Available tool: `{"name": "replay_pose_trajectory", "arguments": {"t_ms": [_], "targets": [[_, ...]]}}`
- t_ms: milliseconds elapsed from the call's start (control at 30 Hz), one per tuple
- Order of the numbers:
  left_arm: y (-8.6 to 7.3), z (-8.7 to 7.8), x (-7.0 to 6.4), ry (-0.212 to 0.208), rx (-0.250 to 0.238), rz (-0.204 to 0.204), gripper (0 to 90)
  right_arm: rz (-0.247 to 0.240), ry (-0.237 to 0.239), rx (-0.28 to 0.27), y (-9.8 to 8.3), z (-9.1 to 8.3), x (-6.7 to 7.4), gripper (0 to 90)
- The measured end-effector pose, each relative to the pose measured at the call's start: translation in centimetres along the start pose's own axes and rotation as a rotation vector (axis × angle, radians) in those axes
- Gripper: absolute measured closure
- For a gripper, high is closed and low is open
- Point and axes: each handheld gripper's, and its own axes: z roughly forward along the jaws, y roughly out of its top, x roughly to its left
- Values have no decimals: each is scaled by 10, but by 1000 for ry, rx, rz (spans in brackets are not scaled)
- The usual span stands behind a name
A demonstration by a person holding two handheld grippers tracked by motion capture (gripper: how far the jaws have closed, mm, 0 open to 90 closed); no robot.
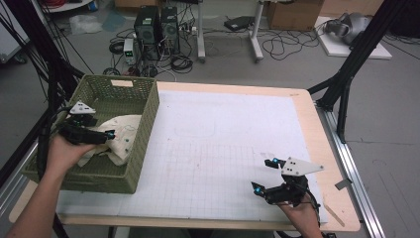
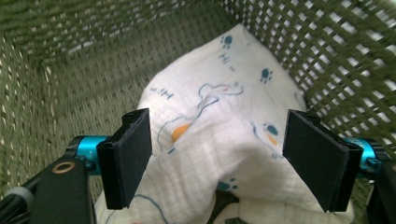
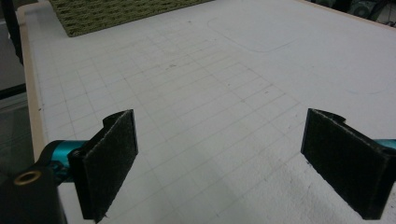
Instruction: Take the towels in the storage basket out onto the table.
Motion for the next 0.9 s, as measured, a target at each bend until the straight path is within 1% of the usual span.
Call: {"name": "replay_pose_trajectory", "arguments": {"t_ms": [133, 233, 300, 400, 500, 600, 667, 733, 833, 900], "targets": [[-1, 5, 2, -7, 38, -12, 245, -4, -2, -2, 0, 0, 0, 102], [-2, 8, 3, 2, 69, -22, 264, -2, 0, 1, 0, 0, 0, 102], [-3, 11, 3, 6, 92, -16, 281, -2, 2, 3, 0, 0, 0, 102], [-3, 12, 3, 25, 110, -9, 311, -1, 2, 4, 0, 0, 0, 102], [-3, 14, 4, 28, 137, -9, 343, -2, 2, 5, 0, 1, 0, 102], [-4, 18, 3, 32, 178, -5, 401, -4, 5, 3, 0, 1, 0, 102], [-5, 20, 3, 29, 207, 1, 455, -5, 4, 3, 0, 1, 0, 102], [-6, 21, 2, 24, 223, 6, 524, -1, 2, 3, 0, 0, 0, 102], [-6, 21, 2, 20, 234, 13, 618, -2, 5, 3, 0, 0, 0, 102], [-6, 21, 1, 8, 242, 14, 685, -1, 5, 2, 0, 0, 0, 102]]}}
